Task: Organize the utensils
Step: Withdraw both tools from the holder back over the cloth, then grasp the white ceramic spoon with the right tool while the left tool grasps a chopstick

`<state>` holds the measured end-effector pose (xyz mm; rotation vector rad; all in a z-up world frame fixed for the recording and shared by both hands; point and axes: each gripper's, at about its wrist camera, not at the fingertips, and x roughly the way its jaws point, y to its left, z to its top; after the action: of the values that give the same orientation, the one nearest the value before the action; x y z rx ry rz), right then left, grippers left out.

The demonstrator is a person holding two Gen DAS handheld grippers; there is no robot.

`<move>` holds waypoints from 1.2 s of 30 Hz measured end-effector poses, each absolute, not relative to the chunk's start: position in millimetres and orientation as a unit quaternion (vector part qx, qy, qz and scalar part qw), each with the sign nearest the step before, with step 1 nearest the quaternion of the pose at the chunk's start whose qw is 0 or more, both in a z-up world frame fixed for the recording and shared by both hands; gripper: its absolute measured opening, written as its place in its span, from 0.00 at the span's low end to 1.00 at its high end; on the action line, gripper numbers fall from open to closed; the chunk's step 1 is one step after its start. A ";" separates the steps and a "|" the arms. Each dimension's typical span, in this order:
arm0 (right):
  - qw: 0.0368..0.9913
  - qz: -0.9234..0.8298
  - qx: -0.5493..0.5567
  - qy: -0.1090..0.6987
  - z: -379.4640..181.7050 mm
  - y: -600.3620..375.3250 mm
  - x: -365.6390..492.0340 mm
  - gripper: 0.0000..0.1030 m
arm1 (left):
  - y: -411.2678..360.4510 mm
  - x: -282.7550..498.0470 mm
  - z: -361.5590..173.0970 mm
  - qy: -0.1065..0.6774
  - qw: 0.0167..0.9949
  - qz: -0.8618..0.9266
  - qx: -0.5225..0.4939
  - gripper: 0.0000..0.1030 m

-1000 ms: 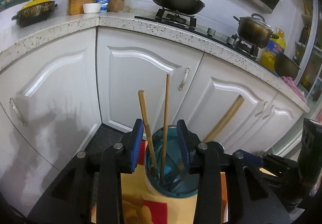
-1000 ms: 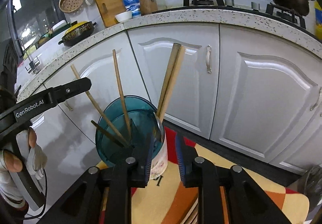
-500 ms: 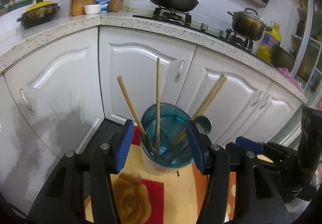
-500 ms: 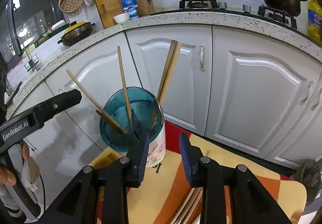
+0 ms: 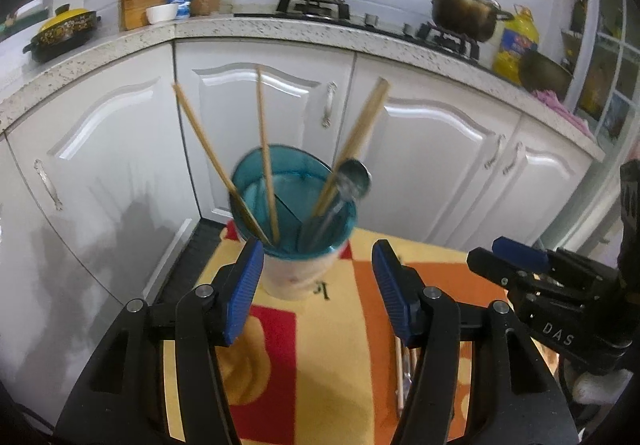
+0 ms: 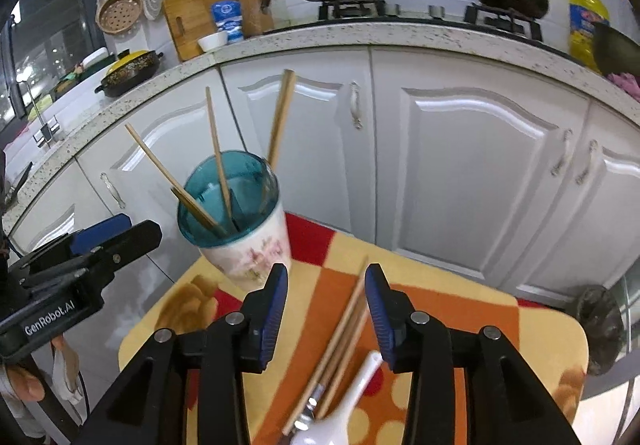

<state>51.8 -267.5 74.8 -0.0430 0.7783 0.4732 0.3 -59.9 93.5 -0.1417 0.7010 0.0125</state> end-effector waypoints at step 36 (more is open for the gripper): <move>0.815 0.197 0.022 0.544 -57.1 -294.4 79.4 0.24 | -88.5 12.5 4.7 0.447 0.892 -0.028 -0.061 0.55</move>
<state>79.4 -294.4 -57.1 0.0475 1.1609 0.4205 12.5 -88.5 4.7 -0.1271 0.9275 -0.0577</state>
